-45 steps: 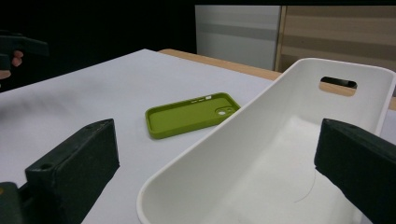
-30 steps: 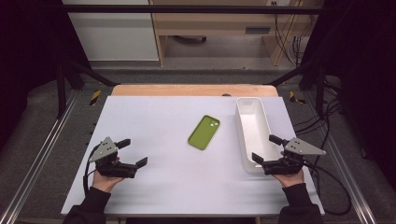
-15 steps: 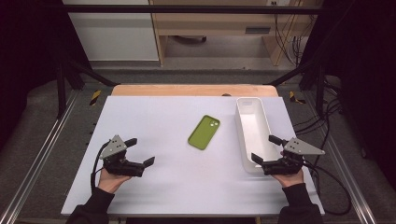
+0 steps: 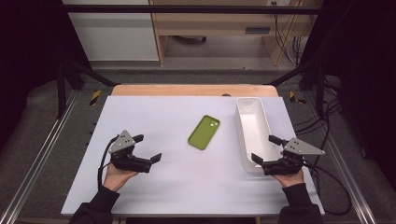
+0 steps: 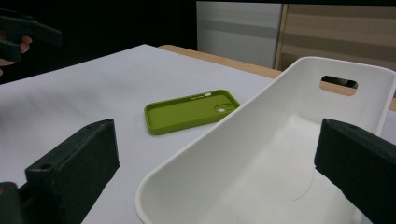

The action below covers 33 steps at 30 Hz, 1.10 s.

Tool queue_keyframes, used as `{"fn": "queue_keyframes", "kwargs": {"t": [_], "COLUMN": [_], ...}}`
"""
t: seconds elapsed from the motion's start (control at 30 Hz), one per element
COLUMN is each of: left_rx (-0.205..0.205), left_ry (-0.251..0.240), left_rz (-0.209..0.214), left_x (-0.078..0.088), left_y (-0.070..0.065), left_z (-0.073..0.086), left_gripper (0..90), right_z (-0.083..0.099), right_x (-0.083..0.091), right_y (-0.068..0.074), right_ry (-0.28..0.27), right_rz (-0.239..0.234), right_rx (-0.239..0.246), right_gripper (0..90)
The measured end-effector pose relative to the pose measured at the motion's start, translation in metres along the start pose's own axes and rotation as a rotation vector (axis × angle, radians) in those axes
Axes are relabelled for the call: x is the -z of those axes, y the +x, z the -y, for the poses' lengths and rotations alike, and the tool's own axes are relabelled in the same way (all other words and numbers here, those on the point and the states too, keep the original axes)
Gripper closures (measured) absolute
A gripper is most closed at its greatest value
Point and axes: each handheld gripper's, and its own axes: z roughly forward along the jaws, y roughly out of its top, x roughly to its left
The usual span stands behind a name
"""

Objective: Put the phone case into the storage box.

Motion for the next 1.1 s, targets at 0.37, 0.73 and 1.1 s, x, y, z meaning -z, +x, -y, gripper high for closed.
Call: {"fn": "queue_keyframes", "kwargs": {"t": [0.37, 0.73, 1.1], "left_rx": [-0.007, -0.02, -0.014], "left_ry": [-0.01, 0.0, 0.02], "left_rz": [0.003, -0.001, -0.004], "left_x": [-0.012, -0.03, -0.051], "left_y": [0.0, 0.0, 0.001], "left_z": [-0.017, -0.034, -0.042], "left_gripper": [0.0, 0.0, 0.0], "right_z": [0.0, 0.0, 0.0], "right_x": [0.001, 0.001, 0.001], "right_y": [0.0, 0.0, 0.0], "right_ry": [-0.001, 0.0, -0.002], "right_rz": [0.004, -0.001, 0.0], "right_rx": [0.002, 0.006, 0.007], "right_gripper": [0.3, 0.2, 0.3]}}
